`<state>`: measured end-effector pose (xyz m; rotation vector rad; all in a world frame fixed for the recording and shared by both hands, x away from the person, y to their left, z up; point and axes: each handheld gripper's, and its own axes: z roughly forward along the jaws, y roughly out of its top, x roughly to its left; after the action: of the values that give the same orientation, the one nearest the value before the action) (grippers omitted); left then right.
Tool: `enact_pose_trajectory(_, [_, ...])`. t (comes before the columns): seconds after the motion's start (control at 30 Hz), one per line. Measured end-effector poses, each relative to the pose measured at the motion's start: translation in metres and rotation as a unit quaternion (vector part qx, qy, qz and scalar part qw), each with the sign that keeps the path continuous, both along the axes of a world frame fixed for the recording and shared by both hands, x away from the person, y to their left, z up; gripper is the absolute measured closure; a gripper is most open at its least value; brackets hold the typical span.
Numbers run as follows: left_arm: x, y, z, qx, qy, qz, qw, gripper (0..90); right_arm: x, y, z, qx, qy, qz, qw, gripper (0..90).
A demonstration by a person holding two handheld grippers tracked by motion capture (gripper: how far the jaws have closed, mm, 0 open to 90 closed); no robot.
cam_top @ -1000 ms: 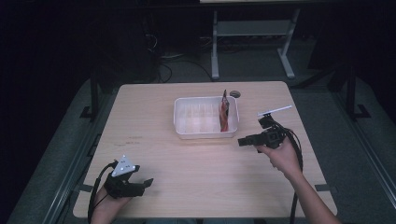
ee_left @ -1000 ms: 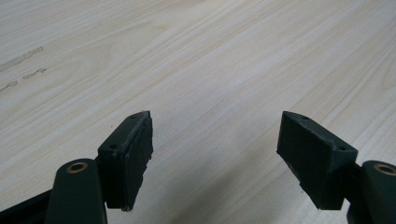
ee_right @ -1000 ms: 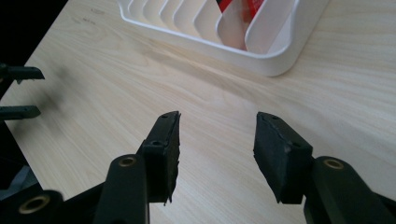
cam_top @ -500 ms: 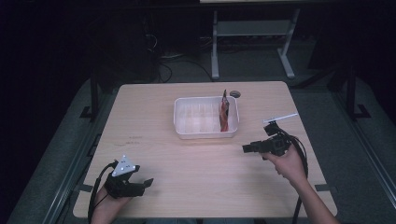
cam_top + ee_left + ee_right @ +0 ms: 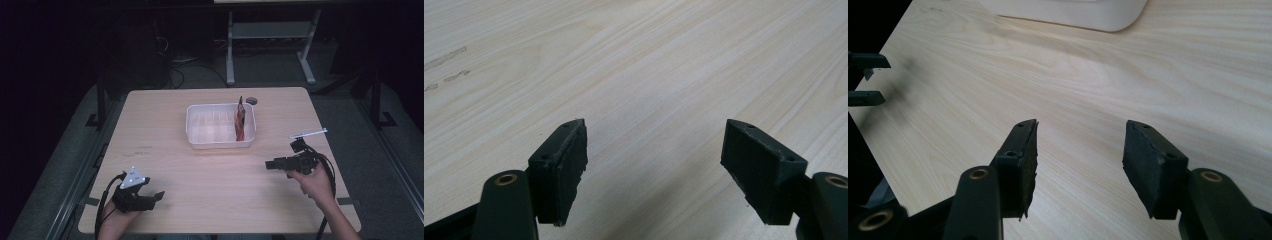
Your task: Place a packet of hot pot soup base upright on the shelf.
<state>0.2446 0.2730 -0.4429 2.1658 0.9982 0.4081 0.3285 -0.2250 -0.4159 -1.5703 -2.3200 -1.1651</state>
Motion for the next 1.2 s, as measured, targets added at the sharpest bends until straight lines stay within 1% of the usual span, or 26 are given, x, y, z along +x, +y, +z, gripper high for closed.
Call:
enact_pose_trajectory(0.27, [0.0, -0.001, -0.001, 0.001, 0.001, -0.002, 1.0, 26.2, -0.008, -0.007, -0.009, 0.008, 0.004, -0.008, 0.9999, 45.8])
enact_pose_trajectory(0.57, [0.0, -0.002, -0.001, 0.002, 0.002, -0.002, 1.0, 26.2, -0.017, -0.015, -0.017, 0.006, 0.003, -0.011, 0.9999, 45.4])
enact_pose_trajectory(0.8, [0.0, -0.002, -0.002, 0.002, 0.005, -0.004, 1.0, 26.2, -0.024, -0.017, -0.022, 0.001, 0.004, -0.009, 1.0, 44.8])
enact_pose_trajectory(0.87, [0.001, -0.002, -0.002, 0.002, 0.005, -0.004, 1.0, 26.2, -0.026, -0.017, -0.023, -0.001, 0.001, -0.008, 1.0, 44.8])
enact_pose_trajectory(1.2, [0.001, -0.003, -0.002, 0.002, 0.004, -0.006, 1.0, 26.2, -0.037, -0.013, -0.029, -0.004, -0.003, 0.005, 1.0, 43.6])
